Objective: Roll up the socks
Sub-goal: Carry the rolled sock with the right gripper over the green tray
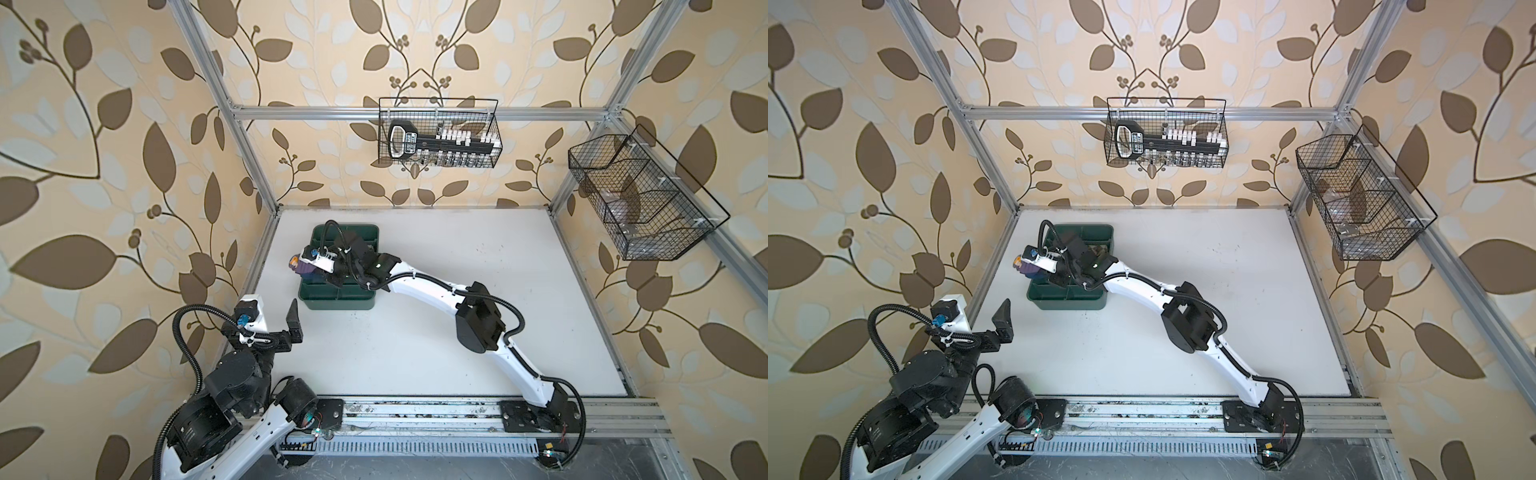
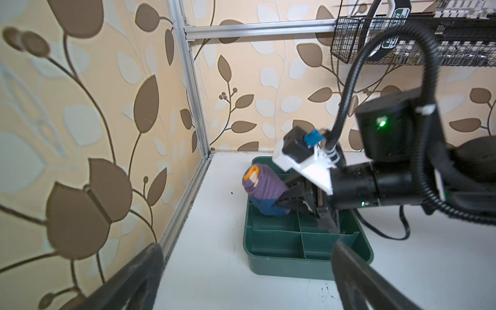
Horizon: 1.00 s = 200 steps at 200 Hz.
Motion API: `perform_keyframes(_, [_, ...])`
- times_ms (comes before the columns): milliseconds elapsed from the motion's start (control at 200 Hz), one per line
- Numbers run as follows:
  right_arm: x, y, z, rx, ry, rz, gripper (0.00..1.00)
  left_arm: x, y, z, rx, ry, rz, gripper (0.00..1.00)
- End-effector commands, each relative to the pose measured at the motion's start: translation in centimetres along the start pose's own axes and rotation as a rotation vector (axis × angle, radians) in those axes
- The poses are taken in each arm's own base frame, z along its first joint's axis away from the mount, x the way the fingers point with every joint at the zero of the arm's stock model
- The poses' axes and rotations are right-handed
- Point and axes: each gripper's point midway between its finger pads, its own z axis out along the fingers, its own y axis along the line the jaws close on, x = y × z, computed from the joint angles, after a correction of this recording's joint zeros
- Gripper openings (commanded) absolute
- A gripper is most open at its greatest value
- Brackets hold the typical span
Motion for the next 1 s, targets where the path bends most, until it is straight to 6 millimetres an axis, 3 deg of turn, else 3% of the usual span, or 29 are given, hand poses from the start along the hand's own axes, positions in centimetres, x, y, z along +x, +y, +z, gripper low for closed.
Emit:
perform_keyframes(0, [0.4,-0.4,0.8,0.024,-0.010,-0.042,0.00,-0.2,0.2,0.1,-0.018,-0.007,0.006,0.99])
perform_keyframes(205, [5.8,0.2,1.6,0.045,0.130,-0.100,0.00,-0.2,0.1,0.2,-0.019,-0.008,0.011,0.99])
perform_keyframes(480, [9.6,-1.5,-0.4,0.118,0.258,-0.045,0.00,-0.1,0.0,0.3,-0.012,0.000,0.014,0.99])
perform_keyframes(700, [13.7,-3.6,-6.2,0.161,0.367,0.054,0.00,0.1,-0.3,0.3,-0.004,0.012,0.026,0.99])
perform_keyframes(845, [18.2,-3.5,-10.8,0.164,0.444,0.134,0.00,0.3,-0.7,0.5,0.012,0.023,0.051,0.99])
perform_keyframes(995, [20.8,-3.9,-14.8,0.178,0.479,0.215,0.00,0.7,-1.5,0.8,0.042,0.046,0.078,0.99])
